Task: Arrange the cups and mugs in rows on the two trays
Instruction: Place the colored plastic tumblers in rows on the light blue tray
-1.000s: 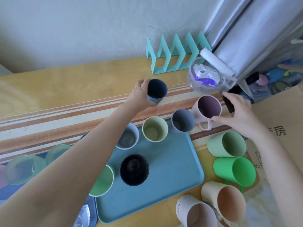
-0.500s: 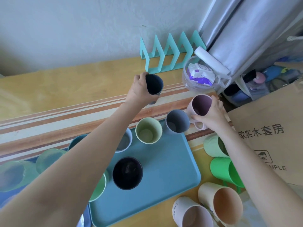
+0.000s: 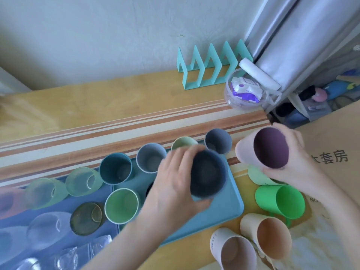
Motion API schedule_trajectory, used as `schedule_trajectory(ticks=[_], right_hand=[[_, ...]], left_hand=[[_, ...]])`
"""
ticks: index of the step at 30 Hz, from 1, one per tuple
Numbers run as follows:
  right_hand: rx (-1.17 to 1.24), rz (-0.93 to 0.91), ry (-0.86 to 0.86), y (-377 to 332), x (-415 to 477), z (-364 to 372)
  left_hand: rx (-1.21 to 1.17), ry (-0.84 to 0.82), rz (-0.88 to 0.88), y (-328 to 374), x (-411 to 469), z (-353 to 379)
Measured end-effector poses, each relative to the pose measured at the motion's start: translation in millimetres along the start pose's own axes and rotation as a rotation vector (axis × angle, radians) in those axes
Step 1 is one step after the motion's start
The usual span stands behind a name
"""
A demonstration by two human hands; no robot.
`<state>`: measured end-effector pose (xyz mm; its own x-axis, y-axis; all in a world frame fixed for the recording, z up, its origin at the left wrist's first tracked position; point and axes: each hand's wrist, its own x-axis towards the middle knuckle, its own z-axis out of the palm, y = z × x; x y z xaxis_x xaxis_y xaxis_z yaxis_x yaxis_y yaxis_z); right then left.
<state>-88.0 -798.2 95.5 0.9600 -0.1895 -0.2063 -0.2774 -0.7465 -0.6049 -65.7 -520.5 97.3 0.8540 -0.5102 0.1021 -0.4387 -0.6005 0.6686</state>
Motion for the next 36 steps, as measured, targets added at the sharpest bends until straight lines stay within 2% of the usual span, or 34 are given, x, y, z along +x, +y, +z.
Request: schedule_trajectory(ticks=[4,8,21,31,33,36], right_hand=[[-0.045,-0.031,-0.096,13,-18,22],[-0.01,-0.126,-0.082,17,-25,47],[0.001,-0.013,-0.153,45,-17,104],[-0.055,-0.001,-0.168,42,-20,108],[-0.129,-0.021,-0.097,38,-25,105],[-0.287,-0.126,0.097,24,-39,102]], left_hand=[[0.013,-0.017,-0.095,3,-35,32],[0.101,-0.058,-0.151,2,-44,60],[0.43,-0.216,-0.245,-20,-24,99],[0.478,-0.22,-0.263,-27,-23,101],[0.474,-0.253,-0.279,-26,-24,99],[0.448,-0.253,-0.281,-24,-27,89]])
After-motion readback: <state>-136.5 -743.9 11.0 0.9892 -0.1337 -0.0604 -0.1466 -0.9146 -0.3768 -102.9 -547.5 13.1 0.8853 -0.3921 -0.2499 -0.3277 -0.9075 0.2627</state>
